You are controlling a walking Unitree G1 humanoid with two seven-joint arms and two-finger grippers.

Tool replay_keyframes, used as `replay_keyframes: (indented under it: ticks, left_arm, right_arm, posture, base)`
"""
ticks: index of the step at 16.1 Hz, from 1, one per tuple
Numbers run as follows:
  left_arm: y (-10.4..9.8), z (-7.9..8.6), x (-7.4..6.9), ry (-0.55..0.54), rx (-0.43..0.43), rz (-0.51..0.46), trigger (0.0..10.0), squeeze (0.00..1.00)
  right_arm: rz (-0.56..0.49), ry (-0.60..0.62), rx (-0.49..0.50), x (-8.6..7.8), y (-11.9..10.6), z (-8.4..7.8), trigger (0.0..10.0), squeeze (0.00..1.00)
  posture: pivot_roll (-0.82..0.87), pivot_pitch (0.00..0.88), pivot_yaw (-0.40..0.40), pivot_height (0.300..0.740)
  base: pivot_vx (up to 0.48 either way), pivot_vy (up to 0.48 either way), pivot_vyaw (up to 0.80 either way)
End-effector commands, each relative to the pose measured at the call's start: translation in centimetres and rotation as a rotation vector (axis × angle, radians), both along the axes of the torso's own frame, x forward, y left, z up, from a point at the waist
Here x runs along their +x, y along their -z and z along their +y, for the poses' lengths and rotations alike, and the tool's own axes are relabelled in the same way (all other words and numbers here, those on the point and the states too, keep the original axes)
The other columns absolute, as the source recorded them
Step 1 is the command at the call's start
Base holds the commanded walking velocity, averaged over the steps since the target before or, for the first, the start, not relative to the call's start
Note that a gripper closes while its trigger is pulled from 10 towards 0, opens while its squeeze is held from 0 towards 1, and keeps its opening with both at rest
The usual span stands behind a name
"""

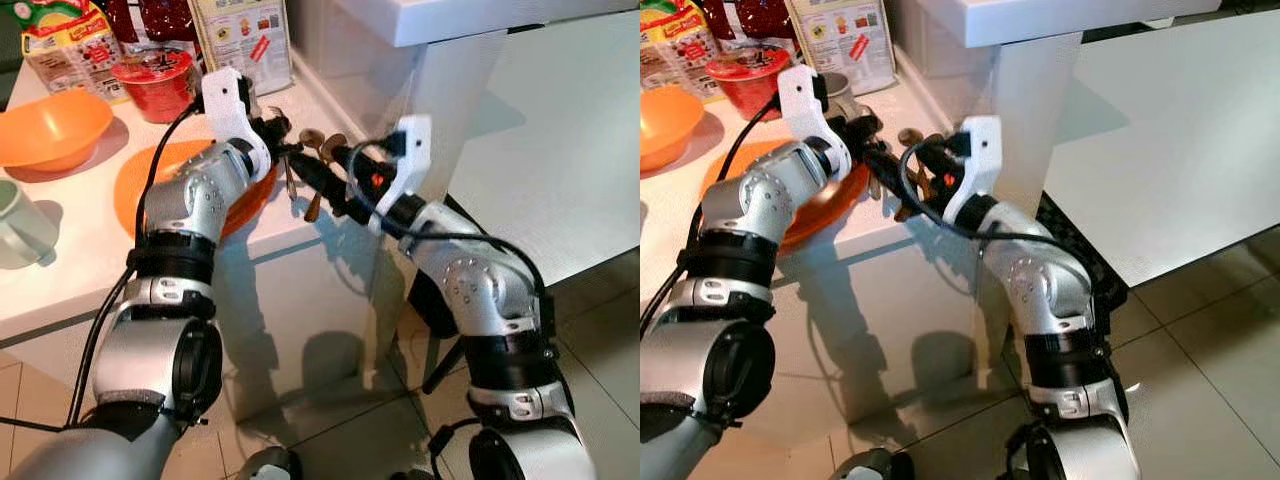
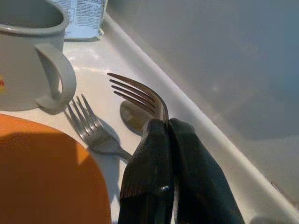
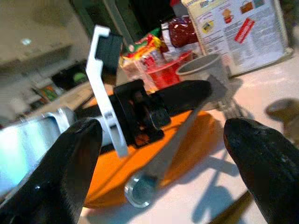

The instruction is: Setting the table

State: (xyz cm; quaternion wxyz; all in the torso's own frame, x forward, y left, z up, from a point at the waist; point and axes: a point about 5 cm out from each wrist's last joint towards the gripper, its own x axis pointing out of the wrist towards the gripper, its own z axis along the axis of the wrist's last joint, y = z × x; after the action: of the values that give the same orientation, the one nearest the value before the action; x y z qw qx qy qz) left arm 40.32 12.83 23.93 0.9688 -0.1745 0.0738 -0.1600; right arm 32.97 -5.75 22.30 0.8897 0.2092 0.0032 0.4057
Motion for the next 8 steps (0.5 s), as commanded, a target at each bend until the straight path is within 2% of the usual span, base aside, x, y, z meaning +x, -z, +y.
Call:
replay_keyframes:
  ticks: [1, 5, 6, 7, 8]
  left_arm:
    - [-0.5, -0.2, -0.1, 0.008, 0.023, -0.018, 0.0, 0.00]
    - [-0.8, -0.6, -0.3, 0.024, 0.031, -0.030, 0.0, 0.00]
    - [-0.9, -0.8, -0.4, 0.031, 0.029, -0.032, 0.0, 0.00]
    - [-0.9, -1.0, -0.4, 0.043, 0.027, -0.033, 0.0, 0.00]
    - [-0.9, -1.3, -0.6, 0.057, 0.023, -0.031, 0.0, 0.00]
  right_arm:
    - [0.037, -0.031, 0.024, 0.1, 0.1, 0.1, 10.0, 1.00]
    - [0.133, -0.038, 0.019, 0.4, 0.7, -0.1, 10.0, 1.00]
    - [0.161, -0.042, 0.029, 0.4, 0.9, -0.1, 10.0, 0.35]
    - [0.184, -0.048, 0.043, 0.3, 1.1, -0.1, 10.0, 0.00]
    - [0.203, -0.060, 0.058, 0.3, 1.2, -0.1, 10.0, 0.00]
  posture:
    - [-0.02, 0.039, 0.055, 0.740]
    - [-0.02, 0.043, 0.054, 0.740]
    - [-0.02, 0.044, 0.053, 0.740]
    - [-0.02, 0.046, 0.054, 0.740]
    - [-0.02, 0.048, 0.054, 0.740]
  base:
    - [0.000, 0.000, 0.00]
    - [0.000, 0.000, 0.00]
    - [0.000, 0.000, 0.00]
    - [0.000, 0.000, 0.00]
    - [0.000, 0.000, 0.00]
